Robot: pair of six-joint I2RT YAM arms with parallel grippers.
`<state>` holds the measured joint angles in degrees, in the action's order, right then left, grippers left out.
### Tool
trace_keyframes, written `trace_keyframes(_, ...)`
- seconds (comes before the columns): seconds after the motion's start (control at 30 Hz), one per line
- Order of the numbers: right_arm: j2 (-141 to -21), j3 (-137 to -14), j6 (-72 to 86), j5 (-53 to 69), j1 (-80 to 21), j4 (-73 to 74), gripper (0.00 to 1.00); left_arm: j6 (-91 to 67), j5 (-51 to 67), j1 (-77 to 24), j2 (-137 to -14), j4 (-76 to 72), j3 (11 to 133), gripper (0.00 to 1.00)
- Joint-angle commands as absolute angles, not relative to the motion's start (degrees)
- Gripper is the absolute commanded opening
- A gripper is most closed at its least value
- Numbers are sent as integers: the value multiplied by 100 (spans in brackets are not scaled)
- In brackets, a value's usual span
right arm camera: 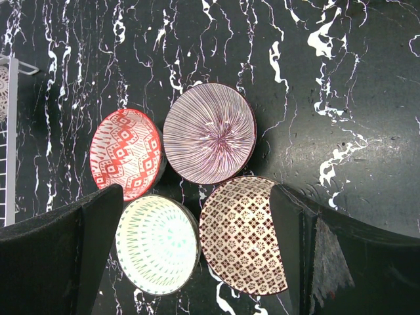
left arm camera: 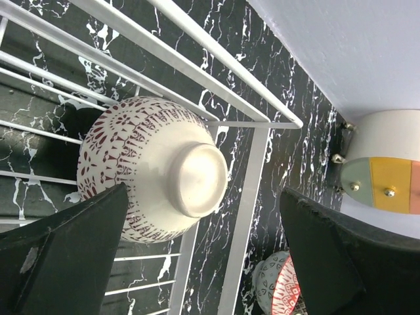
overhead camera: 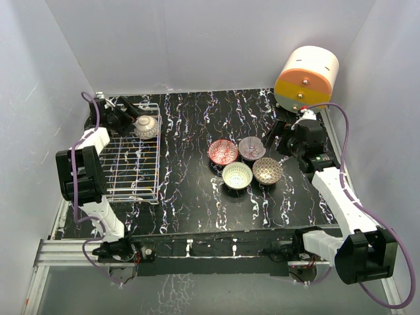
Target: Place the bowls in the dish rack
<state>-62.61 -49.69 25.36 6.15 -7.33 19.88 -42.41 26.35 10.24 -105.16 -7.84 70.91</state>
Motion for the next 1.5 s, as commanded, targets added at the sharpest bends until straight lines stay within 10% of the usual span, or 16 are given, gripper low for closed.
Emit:
trace_keyframes(0.0, -6231, -4970, 2452, 594, -703, 1717, 98, -3831, 2333, 980, -10335, -271, 7439, 97)
trace_keyframes(0.5, -6082, -4967, 2581, 531, -702, 1714, 98, -2642, 2566, 864, -8125, 1627, 7510, 97)
trace_keyframes(1.13, -6104, -5396, 2760, 37, -695, 2001, 98, -1579, -3, -4594, -8317, 1411, 7056, 97)
trace_keyframes(1.47, -6165, -5568, 2673, -20, -562, 2241, 98, -293, -82, -5686, -9181, 520, 6961, 94)
